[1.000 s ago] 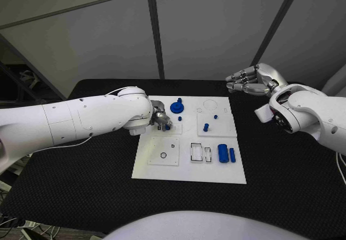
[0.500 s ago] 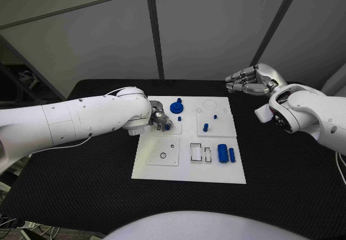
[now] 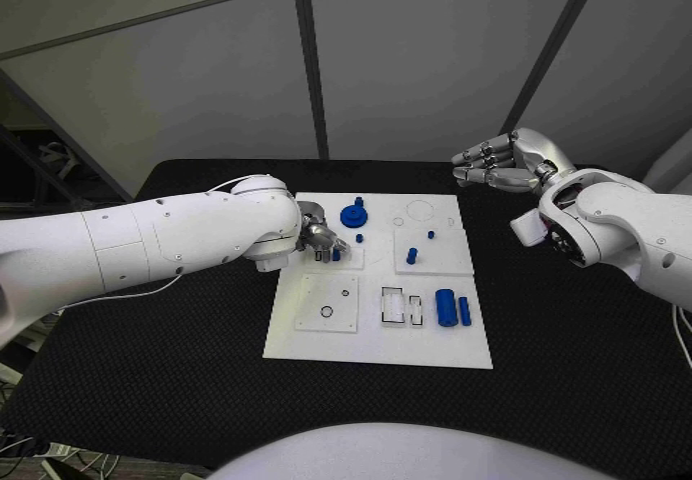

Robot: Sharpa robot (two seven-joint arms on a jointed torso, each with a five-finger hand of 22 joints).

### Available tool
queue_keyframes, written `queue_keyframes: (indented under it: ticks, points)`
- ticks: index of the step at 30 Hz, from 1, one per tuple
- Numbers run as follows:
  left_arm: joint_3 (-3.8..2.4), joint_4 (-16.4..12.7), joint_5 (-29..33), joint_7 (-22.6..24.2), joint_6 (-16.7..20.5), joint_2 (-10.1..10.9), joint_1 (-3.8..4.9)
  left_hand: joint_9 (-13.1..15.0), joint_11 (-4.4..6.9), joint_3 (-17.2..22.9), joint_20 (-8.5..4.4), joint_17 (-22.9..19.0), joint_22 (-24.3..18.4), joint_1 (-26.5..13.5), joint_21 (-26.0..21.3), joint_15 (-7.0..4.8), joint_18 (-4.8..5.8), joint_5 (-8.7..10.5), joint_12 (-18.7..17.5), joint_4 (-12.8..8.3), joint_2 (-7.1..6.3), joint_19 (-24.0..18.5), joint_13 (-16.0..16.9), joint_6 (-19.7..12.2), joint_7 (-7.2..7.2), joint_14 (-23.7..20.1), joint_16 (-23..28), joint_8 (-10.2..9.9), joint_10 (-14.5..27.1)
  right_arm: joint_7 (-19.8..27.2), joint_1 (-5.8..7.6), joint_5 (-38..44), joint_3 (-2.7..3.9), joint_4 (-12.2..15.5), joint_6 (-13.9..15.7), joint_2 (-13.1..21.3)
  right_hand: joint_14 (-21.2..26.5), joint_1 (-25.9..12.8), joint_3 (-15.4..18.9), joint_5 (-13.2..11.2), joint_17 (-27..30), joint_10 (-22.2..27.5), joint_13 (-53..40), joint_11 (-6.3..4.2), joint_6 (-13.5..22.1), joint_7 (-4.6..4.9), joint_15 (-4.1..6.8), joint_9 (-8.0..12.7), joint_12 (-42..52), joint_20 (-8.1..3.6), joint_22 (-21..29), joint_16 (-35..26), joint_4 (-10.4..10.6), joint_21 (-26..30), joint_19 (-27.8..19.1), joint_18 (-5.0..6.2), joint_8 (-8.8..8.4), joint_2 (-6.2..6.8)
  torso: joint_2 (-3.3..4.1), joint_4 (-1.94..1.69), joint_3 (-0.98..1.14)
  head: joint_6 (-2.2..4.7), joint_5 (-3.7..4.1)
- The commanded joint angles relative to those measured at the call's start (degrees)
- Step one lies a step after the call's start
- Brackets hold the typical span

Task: Assemble the parts on the task board

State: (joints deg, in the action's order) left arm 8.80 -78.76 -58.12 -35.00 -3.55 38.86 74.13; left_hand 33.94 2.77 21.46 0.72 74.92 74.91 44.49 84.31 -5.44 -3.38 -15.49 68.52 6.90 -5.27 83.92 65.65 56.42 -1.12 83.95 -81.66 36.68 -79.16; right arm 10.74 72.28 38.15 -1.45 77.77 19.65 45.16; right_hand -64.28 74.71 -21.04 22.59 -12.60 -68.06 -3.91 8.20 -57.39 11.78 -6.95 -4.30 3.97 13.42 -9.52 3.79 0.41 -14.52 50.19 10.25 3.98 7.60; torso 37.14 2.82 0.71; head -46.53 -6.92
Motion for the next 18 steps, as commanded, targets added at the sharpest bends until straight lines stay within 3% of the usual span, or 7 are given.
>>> queue_keyframes:
  ticks: [1, 3, 5, 8, 14, 16, 18]
  points:
    - [-0.17, -0.6, 0.2, -0.3, 1.2, 0.4, 0.05, -0.2, 0.11, -1.3, -0.32, 6.0, 6.7, 0.5, 0.2, -0.54, 1.52, 0.14, 0.3, 0.3, -0.01, 2.7, 0.0, 0.3, 0.19, 3.6, 0.2, 0.3, -0.2, 0.1, 0.11, 0.1, 0.04, 0.0, -0.4, 0.0, 0.6, -0.5, 0.2, 0.3, 0.1, 0.3, 0.1, 0.23, 0.0, 0.35, 0.02, 0.0, -0.1, 0.29, 0.1, -0.3, 0.0, 0.5, 0.0, 0.19, -0.08, -0.05, -0.01, 0.01, 0.0, 0.08, -0.02]
    - [-0.41, -1.0, 0.6, -0.3, 1.3, 0.7, 0.08, -0.4, 0.11, -2.5, -0.33, 6.0, 6.6, 0.9, 0.1, -0.56, 1.48, 0.14, 0.1, 0.5, -0.18, 2.7, -0.1, 0.2, 0.17, 3.6, 0.2, 0.4, -0.1, 0.1, 0.11, 0.1, 0.04, -0.1, -0.4, 0.0, 0.6, -0.5, 0.2, 0.3, 0.1, 0.3, 0.1, 0.23, 0.0, 0.35, 0.02, 0.0, -0.1, 0.3, 0.1, -0.3, 0.0, 0.5, 0.0, 0.19, -0.08, -0.05, 0.0, 0.02, 0.0, 0.1, -0.02]
    - [-1.15, -1.2, 1.1, -0.3, 1.3, 0.9, 0.1, -0.5, 0.09, -3.5, -0.35, 6.0, 6.4, 1.2, 0.0, -0.54, 1.45, 0.13, -0.1, 0.6, -0.5, 2.6, -0.4, 0.0, 0.14, 3.6, 0.2, 0.4, 0.0, 0.1, 0.11, 0.1, 0.04, -0.2, -0.4, 0.0, 0.6, -0.5, 0.3, 0.3, 0.1, 0.4, 0.1, 0.24, 0.1, 0.36, -0.01, 0.0, -0.1, 0.32, 0.2, -0.3, 0.0, 0.5, -0.1, 0.18, -0.08, -0.06, 0.0, 0.01, -0.01, 0.2, -0.01]
    - [-2.59, -1.5, 1.4, -0.3, 1.2, 1.2, 0.12, -0.8, -0.01, -4.8, -0.35, 6.0, 6.0, 2.0, -0.3, -0.5, 1.35, 0.09, -1.0, 0.6, -0.86, 2.4, -1.4, -0.4, 0.01, 3.6, 0.2, 0.3, 0.7, 0.1, 0.1, 0.1, 0.04, -0.3, -0.5, -0.1, 0.7, -0.6, 0.3, 0.3, 0.2, 0.4, 0.1, 0.26, 0.1, 0.37, -0.02, 0.0, -0.1, 0.34, 0.2, -0.3, 0.1, 0.6, -0.1, 0.18, -0.08, -0.06, -0.02, -0.01, -0.01, 0.42, -0.1]
    - [-6.29, -2.3, 1.7, -0.3, -2.8, 2.4, 0.9, -1.3, -0.33, -7.2, -0.2, 5.9, 4.6, 3.9, -1.4, -0.27, 1.03, 0.05, -3.0, 0.8, -0.92, 1.8, -3.7, -1.5, -0.37, 3.5, 0.4, 0.2, 2.2, 0.1, 0.1, 0.1, 0.03, -0.7, -0.5, -0.1, 0.7, -0.6, 0.3, 0.3, 0.2, 0.4, 0.1, 0.27, 0.1, 0.38, -0.04, 0.0, -0.1, 0.35, 0.2, -0.3, 0.1, 0.7, -0.1, 0.18, -0.08, -0.05, -0.03, -0.03, 0.01, 0.63, -0.21]
    - [-6.97, -2.1, 1.9, -0.2, -4.0, 2.6, 1.43, -1.7, -0.63, -8.2, -0.06, 5.8, 3.4, 5.1, -2.3, -0.06, 0.77, 0.02, -4.5, 0.8, -0.7, 1.3, -5.4, -2.3, -0.71, 3.5, 0.4, -0.2, 3.4, 0.1, 0.1, 0.1, 0.03, -0.8, -0.5, -0.2, 0.7, -0.6, 0.3, 0.3, 0.2, 0.4, 0.1, 0.27, 0.1, 0.38, -0.04, 0.0, -0.1, 0.35, 0.2, -0.3, 0.1, 0.7, -0.1, 0.18, -0.08, -0.05, -0.01, -0.05, 0.0, 0.75, -0.34]
    - [-7.69, -1.3, 2.4, -0.1, -4.9, 2.7, 2.06, -2.7, -1.31, -9.1, 0.26, 5.8, 1.9, 6.6, -3.4, 0.42, 0.48, -0.03, -8.1, 0.7, -0.43, 0.7, -9.2, -4.4, -1.58, 3.5, 0.5, -1.8, 5.9, 0.1, 0.1, 0.1, 0.03, -0.9, -0.4, -0.2, 0.7, -0.6, 0.3, 0.3, 0.2, 0.4, 0.1, 0.27, 0.1, 0.38, -0.04, 0.0, -0.1, 0.35, 0.2, -0.3, 0.1, 0.7, -0.1, 0.18, -0.08, -0.05, 0.0, -0.03, 0.04, 0.94, -0.39]
